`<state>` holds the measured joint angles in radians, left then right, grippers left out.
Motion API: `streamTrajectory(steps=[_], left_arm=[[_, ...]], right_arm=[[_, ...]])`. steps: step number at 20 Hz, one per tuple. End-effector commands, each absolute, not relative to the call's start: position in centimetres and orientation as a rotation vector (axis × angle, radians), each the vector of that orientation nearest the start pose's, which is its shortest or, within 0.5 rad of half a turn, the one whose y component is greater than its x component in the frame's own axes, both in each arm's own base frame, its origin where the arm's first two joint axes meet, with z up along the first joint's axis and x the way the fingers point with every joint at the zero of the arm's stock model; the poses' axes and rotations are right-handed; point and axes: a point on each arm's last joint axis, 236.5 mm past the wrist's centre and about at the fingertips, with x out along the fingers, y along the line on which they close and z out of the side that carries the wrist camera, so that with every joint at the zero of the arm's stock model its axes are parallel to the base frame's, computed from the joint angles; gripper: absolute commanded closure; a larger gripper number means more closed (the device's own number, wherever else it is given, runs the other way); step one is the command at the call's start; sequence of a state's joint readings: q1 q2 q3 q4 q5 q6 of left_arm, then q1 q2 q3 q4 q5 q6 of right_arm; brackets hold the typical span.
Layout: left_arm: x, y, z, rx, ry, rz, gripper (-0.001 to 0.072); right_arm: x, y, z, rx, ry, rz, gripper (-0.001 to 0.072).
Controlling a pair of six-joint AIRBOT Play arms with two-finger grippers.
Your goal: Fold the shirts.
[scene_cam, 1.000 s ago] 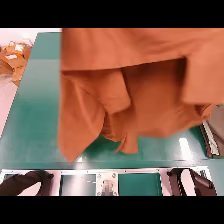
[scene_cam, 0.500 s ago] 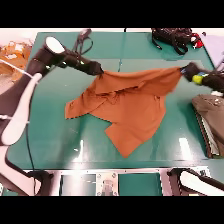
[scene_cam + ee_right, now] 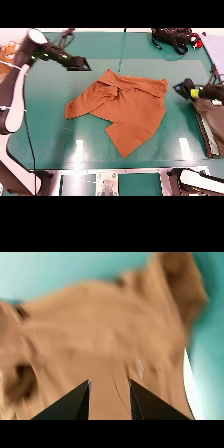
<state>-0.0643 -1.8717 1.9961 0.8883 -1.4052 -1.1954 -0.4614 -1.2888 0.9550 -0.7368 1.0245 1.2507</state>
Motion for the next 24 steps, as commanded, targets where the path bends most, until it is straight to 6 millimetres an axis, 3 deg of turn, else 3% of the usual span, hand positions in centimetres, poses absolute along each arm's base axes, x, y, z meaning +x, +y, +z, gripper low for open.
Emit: streamTrajectory(steps=[1, 3, 6, 8, 10, 12, 13, 14, 17, 19, 21, 24], left_arm=[[49.3, -12.0, 7.3, -0.261, 1.246, -0.691, 0.0040], [48.9, -10.1, 6.5, -0.296, 1.279, -0.663, 0.0040], [48.9, -9.1, 6.1, -0.324, 1.293, -0.638, 0.0040], [48.9, -9.1, 6.1, -0.330, 1.294, -0.633, 0.0039], [48.9, -9.0, 6.0, -0.326, 1.300, -0.624, 0.0039], [48.5, -8.3, 5.4, -0.318, 1.334, -0.587, 0.0039], [48.2, -7.8, 5.1, -0.303, 1.354, -0.570, 0.0039], [48.0, -7.3, 4.9, -0.292, 1.371, -0.543, 0.0039], [47.4, -4.9, 5.3, -0.211, 1.385, -0.437, 0.0039], [46.4, -5.1, 6.0, -0.220, 1.392, -0.429, 0.0040], [43.6, -6.2, 4.6, -0.209, 1.474, -0.443, 0.0040], [37.1, -9.0, -0.2, -0.127, 1.704, -0.474, 0.0040]], right_arm=[[30.4, -3.8, -3.0, 0.867, 1.274, -0.103, 0.0415], [26.4, -1.1, -5.0, 0.926, 1.324, -0.128, 0.0324], [22.4, 3.4, -9.2, 0.986, 1.421, -0.106, 0.0279], [22.0, 5.9, -11.2, 1.020, 1.423, -0.089, 0.0279], [23.0, 7.7, -12.1, 1.006, 1.401, -0.063, 0.0288], [24.9, 8.0, -12.5, 0.967, 1.364, -0.056, 0.0448], [26.1, 7.8, -12.2, 0.927, 1.351, -0.027, 0.0613], [27.0, 7.2, -11.7, 0.876, 1.347, 0.003, 0.0694], [30.2, 0.5, -8.9, 0.782, 1.282, -0.092, 0.0695], [31.9, -3.4, -6.8, 0.786, 1.206, -0.149, 0.0694], [32.6, -4.5, -6.1, 0.763, 1.179, -0.144, 0.0694], [32.8, -4.3, -6.9, 0.761, 1.194, -0.136, 0.0695]])
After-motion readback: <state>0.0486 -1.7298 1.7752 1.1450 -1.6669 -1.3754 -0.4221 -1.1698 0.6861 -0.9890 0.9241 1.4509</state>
